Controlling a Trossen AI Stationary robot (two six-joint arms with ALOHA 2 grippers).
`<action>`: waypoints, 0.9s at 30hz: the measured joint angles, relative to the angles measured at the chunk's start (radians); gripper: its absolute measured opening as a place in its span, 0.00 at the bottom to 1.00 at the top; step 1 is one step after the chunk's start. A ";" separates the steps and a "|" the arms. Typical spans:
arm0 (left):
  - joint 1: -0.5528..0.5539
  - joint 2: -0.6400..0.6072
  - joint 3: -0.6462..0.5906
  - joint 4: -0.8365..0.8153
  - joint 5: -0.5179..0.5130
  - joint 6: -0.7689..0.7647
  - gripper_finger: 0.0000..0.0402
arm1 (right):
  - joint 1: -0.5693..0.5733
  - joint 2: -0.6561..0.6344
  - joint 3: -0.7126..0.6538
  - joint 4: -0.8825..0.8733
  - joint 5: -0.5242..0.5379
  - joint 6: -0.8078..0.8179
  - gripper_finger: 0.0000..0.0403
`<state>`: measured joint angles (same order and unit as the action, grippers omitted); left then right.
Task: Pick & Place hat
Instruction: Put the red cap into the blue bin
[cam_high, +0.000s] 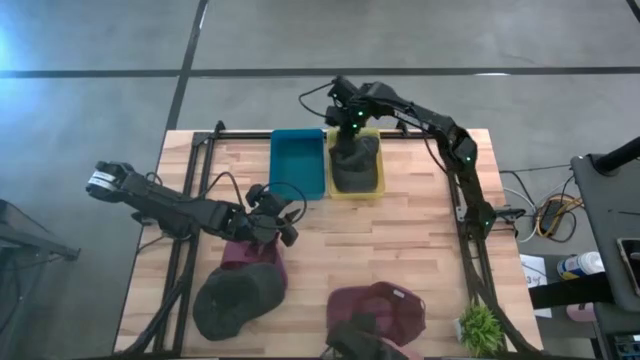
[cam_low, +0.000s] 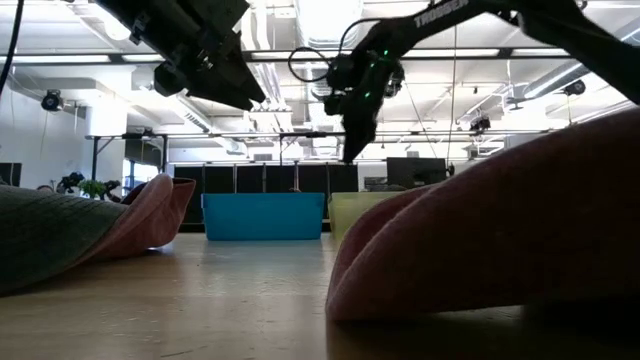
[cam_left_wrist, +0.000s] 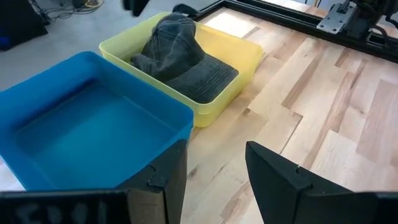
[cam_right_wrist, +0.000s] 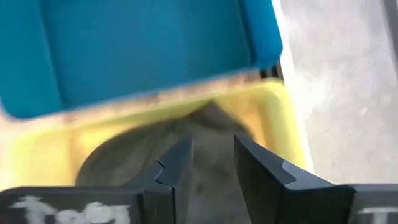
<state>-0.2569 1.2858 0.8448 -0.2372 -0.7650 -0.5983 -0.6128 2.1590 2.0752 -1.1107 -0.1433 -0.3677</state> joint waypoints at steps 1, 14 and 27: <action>0.002 0.000 0.000 -0.001 0.000 0.009 0.39 | 0.002 -0.015 -0.007 -0.030 -0.009 0.009 0.29; 0.025 -0.054 0.033 -0.378 0.450 0.109 0.39 | 0.189 -0.243 -0.261 -0.017 -0.151 0.253 0.29; -0.101 -0.096 0.003 -0.552 0.518 0.067 0.39 | 0.493 -0.273 -0.628 0.446 -0.383 0.791 0.28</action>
<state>-0.3578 1.1896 0.8482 -0.7889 -0.2472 -0.5311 -0.1195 1.8861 1.4476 -0.6652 -0.5262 0.4232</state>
